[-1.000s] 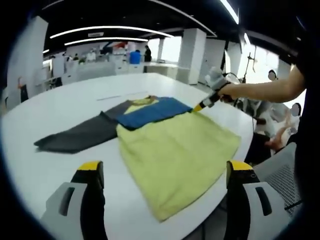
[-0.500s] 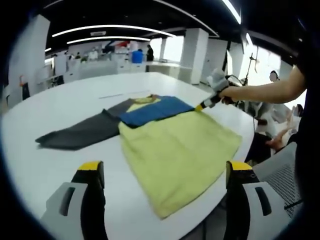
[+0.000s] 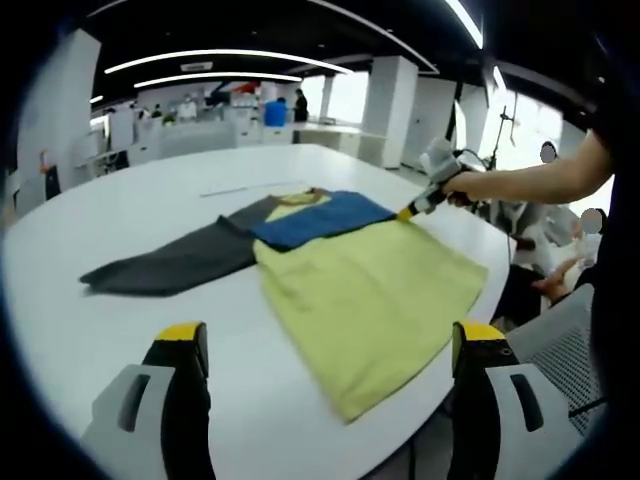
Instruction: Fold the garment on the visible template until the final outline fits inside the template.
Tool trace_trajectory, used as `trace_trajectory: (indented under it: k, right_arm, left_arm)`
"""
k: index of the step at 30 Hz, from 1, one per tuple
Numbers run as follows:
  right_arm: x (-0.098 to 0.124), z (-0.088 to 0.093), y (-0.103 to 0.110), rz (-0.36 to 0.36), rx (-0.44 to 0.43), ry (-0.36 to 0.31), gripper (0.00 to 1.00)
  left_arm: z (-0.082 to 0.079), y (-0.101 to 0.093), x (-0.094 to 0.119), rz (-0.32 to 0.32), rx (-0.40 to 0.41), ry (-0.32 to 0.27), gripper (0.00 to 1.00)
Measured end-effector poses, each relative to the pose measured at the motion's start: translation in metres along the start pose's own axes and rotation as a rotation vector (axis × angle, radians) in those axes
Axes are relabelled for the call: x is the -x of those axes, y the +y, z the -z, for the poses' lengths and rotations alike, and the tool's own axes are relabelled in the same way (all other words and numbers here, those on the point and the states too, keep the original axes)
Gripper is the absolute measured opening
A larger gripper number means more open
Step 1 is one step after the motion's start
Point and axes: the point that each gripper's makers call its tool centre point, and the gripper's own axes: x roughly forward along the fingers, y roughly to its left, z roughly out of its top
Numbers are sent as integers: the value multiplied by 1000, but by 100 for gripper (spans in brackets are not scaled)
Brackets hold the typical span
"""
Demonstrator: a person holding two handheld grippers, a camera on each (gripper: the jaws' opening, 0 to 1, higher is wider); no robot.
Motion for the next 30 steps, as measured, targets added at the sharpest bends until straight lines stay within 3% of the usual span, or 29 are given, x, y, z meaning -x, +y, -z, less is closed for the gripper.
trace_trajectory:
  k: [11, 25, 28, 30]
  right_arm:
    - [4, 6, -18, 14, 15, 17, 0]
    - [7, 12, -30, 12, -48, 22, 0]
    - [9, 9, -27, -9, -64, -8, 6]
    - [11, 2, -23, -35, -98, -64, 14]
  left_arm:
    - [-1, 2, 0, -4, 1, -2, 99]
    - [-2, 3, 1, -8, 7, -6, 99]
    - [-2, 4, 1, -11, 8, -5, 99]
    - [-2, 5, 1, -13, 9, -8, 99]
